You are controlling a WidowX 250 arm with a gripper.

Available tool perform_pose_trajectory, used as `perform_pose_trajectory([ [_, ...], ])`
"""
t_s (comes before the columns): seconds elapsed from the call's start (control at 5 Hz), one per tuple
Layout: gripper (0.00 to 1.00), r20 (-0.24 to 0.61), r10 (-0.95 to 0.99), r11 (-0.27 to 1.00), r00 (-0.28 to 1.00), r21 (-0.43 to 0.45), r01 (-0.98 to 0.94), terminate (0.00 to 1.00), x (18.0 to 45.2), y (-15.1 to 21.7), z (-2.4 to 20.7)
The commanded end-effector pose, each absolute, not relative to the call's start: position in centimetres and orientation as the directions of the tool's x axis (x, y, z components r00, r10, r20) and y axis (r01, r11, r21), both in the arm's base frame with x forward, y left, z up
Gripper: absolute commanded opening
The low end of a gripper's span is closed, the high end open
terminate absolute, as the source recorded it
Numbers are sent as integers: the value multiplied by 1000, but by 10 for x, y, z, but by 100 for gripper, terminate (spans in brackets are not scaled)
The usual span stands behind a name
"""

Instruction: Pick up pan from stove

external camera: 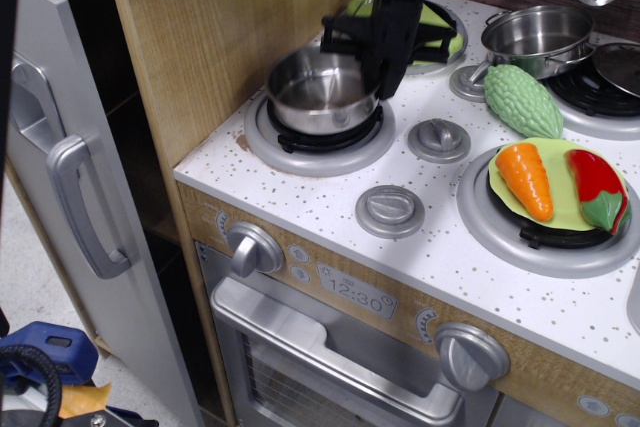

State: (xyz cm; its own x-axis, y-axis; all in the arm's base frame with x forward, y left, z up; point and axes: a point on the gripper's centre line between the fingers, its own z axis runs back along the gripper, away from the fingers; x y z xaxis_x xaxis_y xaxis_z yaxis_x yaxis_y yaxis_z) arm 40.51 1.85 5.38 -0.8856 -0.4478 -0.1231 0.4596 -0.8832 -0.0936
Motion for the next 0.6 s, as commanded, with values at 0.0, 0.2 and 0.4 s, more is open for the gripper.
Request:
perform_pose_trajectory([
  [0.0,0,-200,-403,-900,-893,-91,427,0,414,22,105],
  [0.2,0,-200,-379,-908,-904,-108,405,0,416,24,110],
  [0.4,0,-206,-373,-911,-904,-104,400,100,417,24,112],
])
